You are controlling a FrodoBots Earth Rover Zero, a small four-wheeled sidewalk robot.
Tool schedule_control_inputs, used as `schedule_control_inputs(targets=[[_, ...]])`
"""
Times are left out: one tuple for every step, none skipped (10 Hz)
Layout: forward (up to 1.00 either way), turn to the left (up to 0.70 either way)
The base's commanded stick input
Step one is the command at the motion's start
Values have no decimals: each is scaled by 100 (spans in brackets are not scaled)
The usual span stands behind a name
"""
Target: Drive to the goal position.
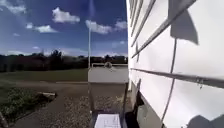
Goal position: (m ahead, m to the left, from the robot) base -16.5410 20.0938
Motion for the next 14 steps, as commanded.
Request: schedule_control_inputs(targets=[[-56, 1], [-10, 0], [0, 0], [0, 0], [0, 0], [0, 0], [0, 0], [0, 0], [0, 0], [0, 0], [0, 0], [-4, 0], [-48, 1], [-70, 1]])
